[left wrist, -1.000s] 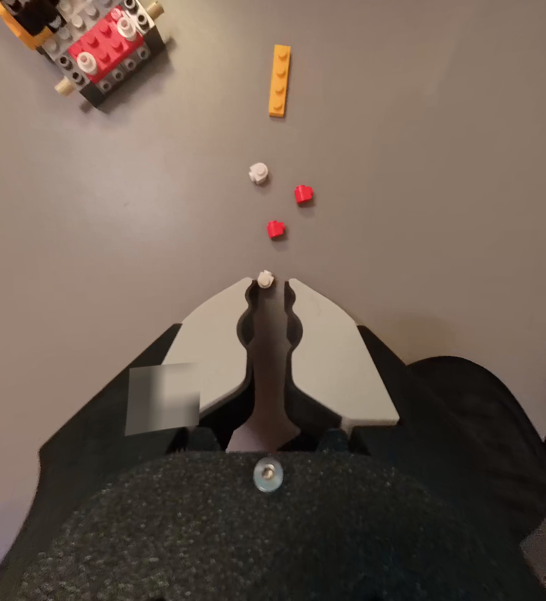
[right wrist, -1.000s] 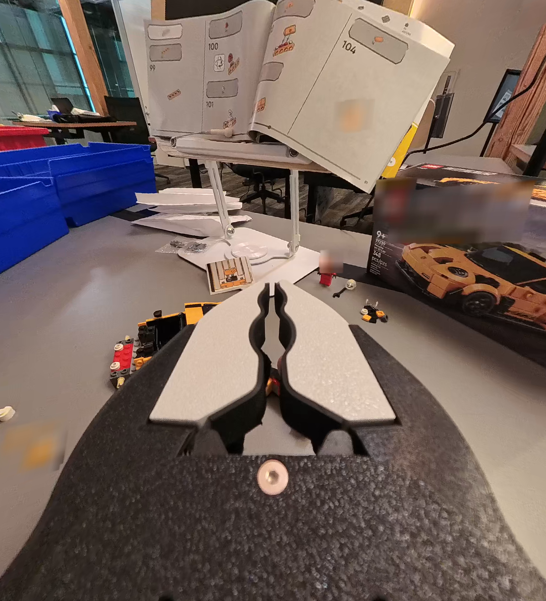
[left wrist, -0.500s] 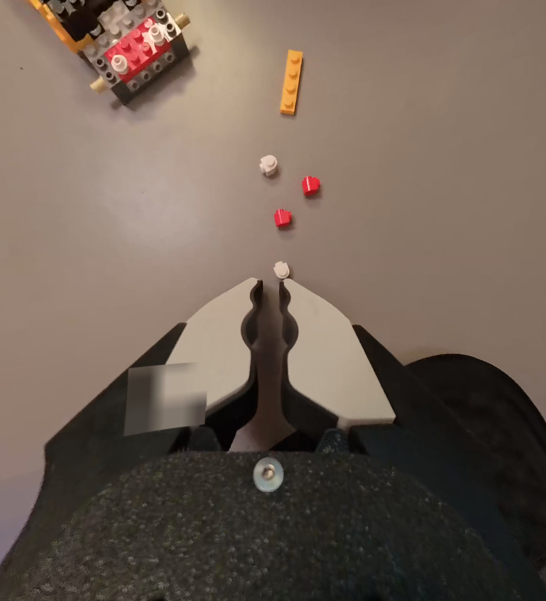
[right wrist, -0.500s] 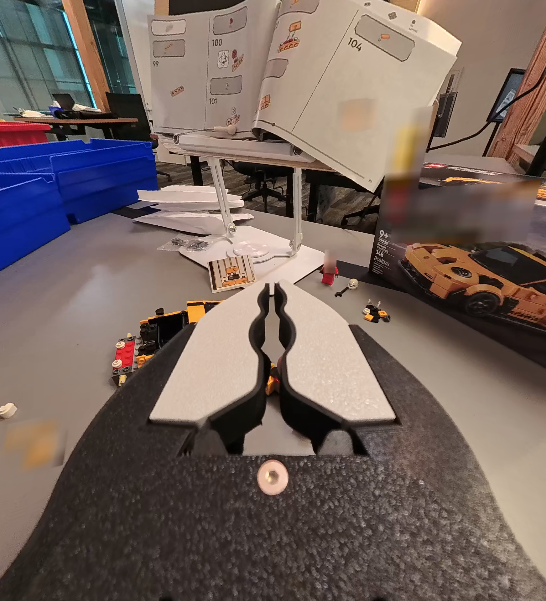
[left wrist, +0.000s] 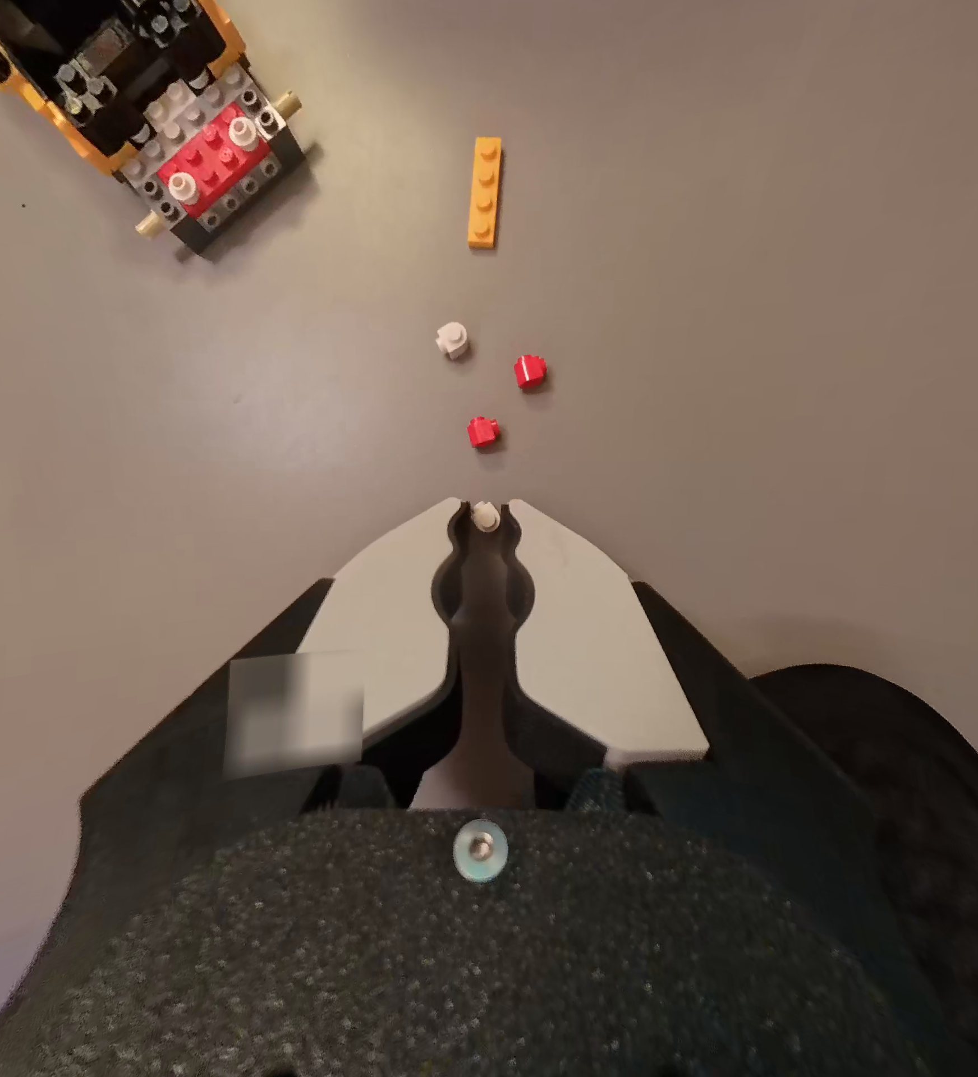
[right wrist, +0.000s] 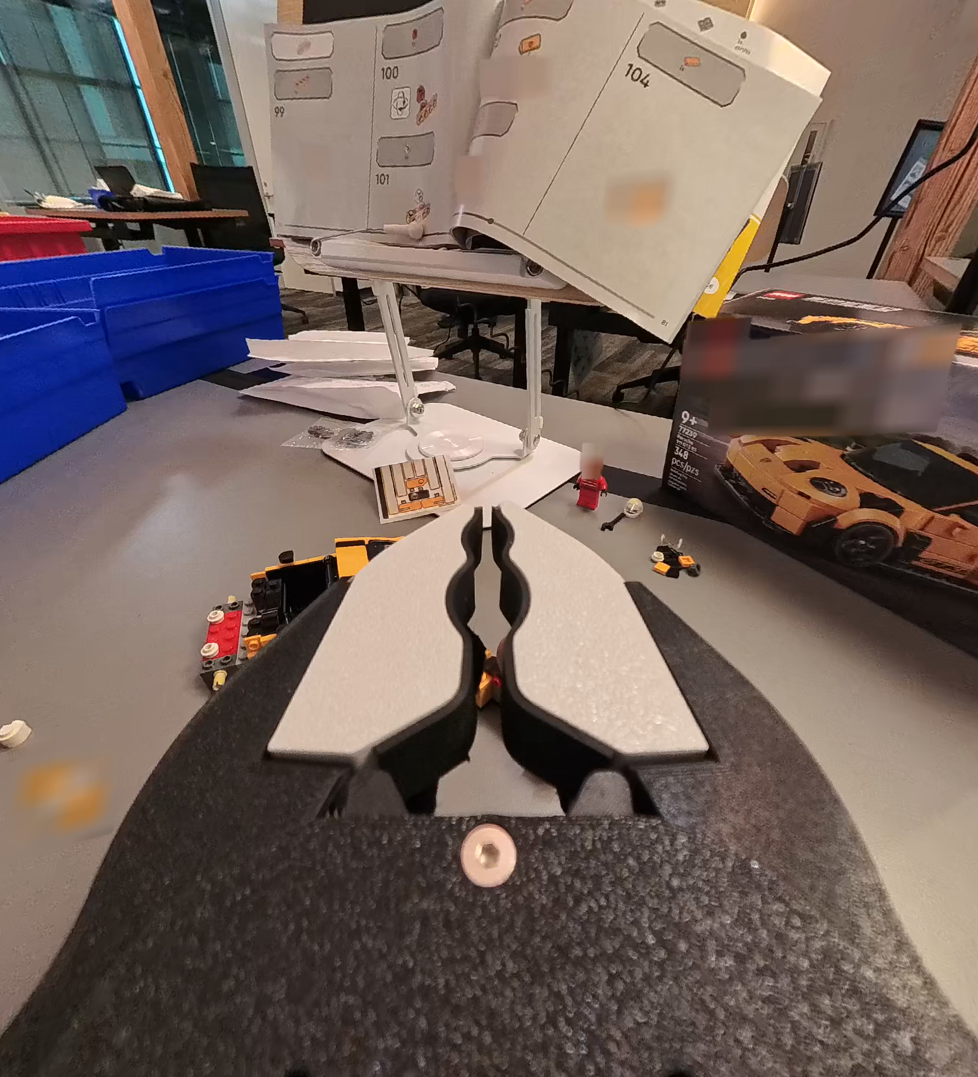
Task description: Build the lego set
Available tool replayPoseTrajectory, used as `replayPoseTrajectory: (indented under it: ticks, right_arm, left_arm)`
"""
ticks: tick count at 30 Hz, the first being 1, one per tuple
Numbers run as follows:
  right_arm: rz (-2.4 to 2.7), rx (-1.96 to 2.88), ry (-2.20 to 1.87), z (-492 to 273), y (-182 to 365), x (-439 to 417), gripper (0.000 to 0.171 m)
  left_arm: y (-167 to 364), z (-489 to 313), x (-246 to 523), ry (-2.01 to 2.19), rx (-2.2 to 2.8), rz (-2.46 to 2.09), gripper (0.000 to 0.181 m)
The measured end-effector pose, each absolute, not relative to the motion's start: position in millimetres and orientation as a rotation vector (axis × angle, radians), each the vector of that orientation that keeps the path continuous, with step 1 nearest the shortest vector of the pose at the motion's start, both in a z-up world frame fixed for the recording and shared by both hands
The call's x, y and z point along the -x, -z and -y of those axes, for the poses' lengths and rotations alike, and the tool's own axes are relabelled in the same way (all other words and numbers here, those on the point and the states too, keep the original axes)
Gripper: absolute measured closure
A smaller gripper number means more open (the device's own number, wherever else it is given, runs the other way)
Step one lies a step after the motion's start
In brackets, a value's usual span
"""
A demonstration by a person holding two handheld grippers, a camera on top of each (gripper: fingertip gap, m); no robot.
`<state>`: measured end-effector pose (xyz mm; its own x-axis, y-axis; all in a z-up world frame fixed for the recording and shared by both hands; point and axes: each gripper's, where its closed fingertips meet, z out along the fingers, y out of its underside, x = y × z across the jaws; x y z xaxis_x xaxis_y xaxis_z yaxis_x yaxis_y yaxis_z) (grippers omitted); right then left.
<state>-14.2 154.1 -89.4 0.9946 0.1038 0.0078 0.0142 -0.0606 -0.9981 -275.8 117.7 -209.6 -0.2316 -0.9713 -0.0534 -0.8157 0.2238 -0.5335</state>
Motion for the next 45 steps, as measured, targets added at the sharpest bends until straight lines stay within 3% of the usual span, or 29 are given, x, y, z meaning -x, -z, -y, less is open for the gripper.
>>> replayPoseTrajectory:
  ticks: [8,15,20,29,34,45]
  right_arm:
    - [0.094,1.632,-0.073,-154,90,15,0.168]
    - [0.132,1.629,-0.104,-153,89,23,0.169]
    - [0.461,1.618,-0.258,-141,93,77,0.169]
    - [1.278,1.982,-0.438,-87,186,164,0.163]
    - [1.399,2.098,-0.414,-95,195,174,0.160]
    - [1.554,2.166,-0.324,-94,209,180,0.164]
  left_arm:
    - [210,-141,268,0.555,1.828,-1.927,0.172]
    - [202,-139,272,0.591,1.833,-1.901,0.161]
    - [205,-140,276,0.566,1.751,-1.973,0.161]
    - [185,-146,261,0.616,1.690,-1.912,0.165]
    - [161,-152,229,0.644,1.547,-1.820,0.167]
    - [168,-135,222,0.939,1.512,-1.759,0.170]
